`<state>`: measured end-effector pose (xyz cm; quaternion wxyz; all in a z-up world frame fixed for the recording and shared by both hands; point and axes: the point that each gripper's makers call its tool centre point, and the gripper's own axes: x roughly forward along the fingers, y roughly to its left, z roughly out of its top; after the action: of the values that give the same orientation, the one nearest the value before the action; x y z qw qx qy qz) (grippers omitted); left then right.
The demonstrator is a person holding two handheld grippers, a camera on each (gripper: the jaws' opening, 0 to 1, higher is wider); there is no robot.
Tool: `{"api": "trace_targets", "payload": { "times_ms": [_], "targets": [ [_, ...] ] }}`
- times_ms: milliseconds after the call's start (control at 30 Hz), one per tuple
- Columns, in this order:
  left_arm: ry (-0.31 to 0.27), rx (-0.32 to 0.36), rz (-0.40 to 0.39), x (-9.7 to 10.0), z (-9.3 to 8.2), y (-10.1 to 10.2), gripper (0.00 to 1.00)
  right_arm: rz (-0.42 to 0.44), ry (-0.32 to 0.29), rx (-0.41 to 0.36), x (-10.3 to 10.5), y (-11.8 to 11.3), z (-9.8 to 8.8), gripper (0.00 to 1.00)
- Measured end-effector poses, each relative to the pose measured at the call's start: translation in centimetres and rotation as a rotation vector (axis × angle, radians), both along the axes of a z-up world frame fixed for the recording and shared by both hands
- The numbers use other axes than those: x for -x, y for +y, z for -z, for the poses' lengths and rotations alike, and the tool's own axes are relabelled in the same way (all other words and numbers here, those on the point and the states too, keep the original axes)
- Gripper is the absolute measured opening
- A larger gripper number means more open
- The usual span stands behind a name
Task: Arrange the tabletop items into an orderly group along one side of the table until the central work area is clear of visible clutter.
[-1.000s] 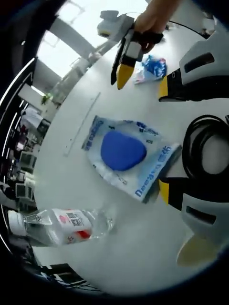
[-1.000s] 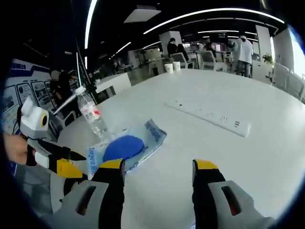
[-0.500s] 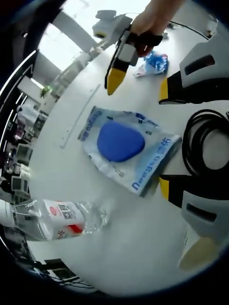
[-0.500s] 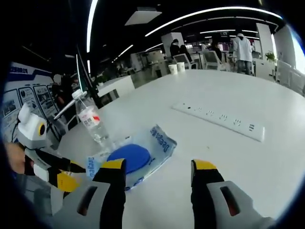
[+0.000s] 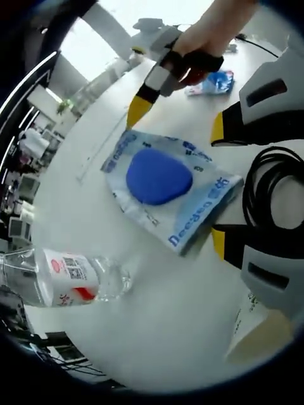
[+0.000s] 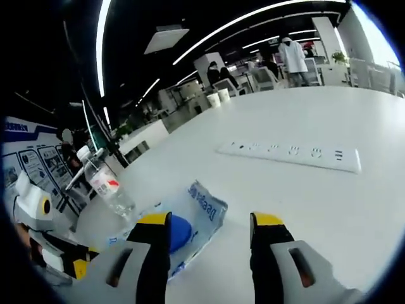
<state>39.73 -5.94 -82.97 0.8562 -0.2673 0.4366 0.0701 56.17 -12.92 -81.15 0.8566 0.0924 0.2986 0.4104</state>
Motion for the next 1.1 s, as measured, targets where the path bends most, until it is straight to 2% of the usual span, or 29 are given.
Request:
{"api": "trace_targets", "payload": {
  "times_ms": [67, 333, 400, 500, 533, 633, 767, 833, 900, 1000, 1100],
  "targets": [
    [0.012, -0.026, 0.003, 0.2, 0.3, 0.3, 0.42, 0.008, 0.004, -0.006, -0.2, 0.1, 0.2, 0.47],
    [0.036, -0.02, -0.024, 0.0, 0.9, 0.5, 0.36, 0.022, 0.033, -0.018, -0.6, 0.7, 1.7, 0.43],
    [0.057, -0.041, -0.015, 0.2, 1.2, 0.7, 0.3, 0.02, 0.047, -0.019, -0.3, 0.9, 2.0, 0.38],
    [0.072, -0.066, -0.005, 0.4, 1.6, 1.1, 0.18, 0.022, 0.035, -0.027, -0.6, 1.1, 1.9, 0.31],
    [0.073, -0.075, -0.001, 0.5, 1.6, 1.3, 0.15, 0.028, 0.041, -0.051, -0.8, 1.3, 1.8, 0.28],
    [0.068, -0.064, -0.022, 0.2, 1.7, 1.4, 0.15, 0.041, 0.05, -0.055, -0.8, 1.3, 2.0, 0.22],
    [0.067, -0.054, -0.033, 0.0, 1.7, 1.5, 0.12, 0.034, 0.07, -0.062, -0.2, 1.5, 2.2, 0.08],
    [0.069, -0.062, -0.029, 0.0, 1.7, 1.6, 0.11, 0.031, 0.068, -0.068, 0.0, 1.5, 2.1, 0.08],
    [0.062, -0.099, -0.027, -0.1, 1.6, 2.0, 0.1, 0.023, 0.074, -0.111, 0.1, 1.8, 1.5, 0.04],
    [0.056, -0.074, -0.062, -0.4, 1.5, 2.0, 0.05, 0.002, 0.056, -0.104, 0.5, 1.7, 1.1, 0.01],
    [0.038, -0.092, -0.075, -0.8, 0.8, 2.3, 0.0, -0.004, 0.06, -0.105, 0.7, 1.5, 0.8, 0.0]
  ]
}}
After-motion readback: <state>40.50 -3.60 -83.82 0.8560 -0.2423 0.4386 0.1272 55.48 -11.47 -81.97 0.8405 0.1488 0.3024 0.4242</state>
